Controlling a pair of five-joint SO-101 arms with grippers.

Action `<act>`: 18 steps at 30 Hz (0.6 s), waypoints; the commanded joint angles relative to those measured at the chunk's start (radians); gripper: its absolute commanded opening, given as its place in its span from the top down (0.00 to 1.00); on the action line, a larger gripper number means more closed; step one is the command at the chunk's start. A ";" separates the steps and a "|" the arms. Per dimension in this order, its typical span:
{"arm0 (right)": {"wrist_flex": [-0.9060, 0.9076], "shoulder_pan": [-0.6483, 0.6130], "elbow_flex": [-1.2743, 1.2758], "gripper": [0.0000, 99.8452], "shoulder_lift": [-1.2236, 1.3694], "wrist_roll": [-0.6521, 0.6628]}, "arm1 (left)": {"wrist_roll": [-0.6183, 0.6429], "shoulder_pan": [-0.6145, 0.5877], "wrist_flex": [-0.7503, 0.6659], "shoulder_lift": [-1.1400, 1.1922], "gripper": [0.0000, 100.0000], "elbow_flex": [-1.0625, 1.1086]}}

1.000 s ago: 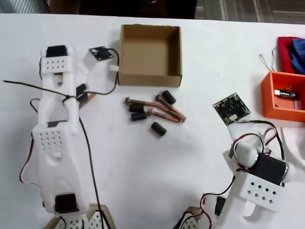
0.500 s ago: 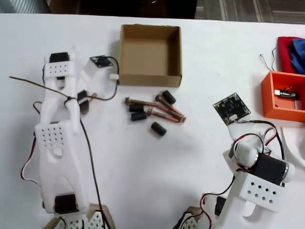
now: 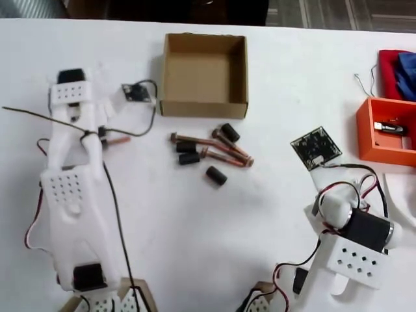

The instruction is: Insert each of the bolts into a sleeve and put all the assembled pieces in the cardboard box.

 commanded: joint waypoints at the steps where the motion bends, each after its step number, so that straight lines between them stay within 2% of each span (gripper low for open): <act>1: -0.016 0.005 -0.008 0.98 -0.022 -0.003 | -0.170 -0.009 0.023 -0.173 0.98 0.074; 6: -0.016 0.005 -0.008 0.98 -0.022 -0.003 | -0.548 -0.006 0.017 -0.279 0.98 0.384; 8: -0.015 0.005 -0.008 0.98 -0.022 -0.003 | -0.623 -0.003 0.015 -0.308 0.98 0.483; 15: -0.018 0.005 -0.008 0.98 -0.022 -0.003 | -0.624 0.012 -0.175 -0.331 0.98 0.677; 18: -0.018 0.005 -0.008 0.98 -0.022 -0.003 | -0.554 0.012 -0.288 -0.331 0.98 0.713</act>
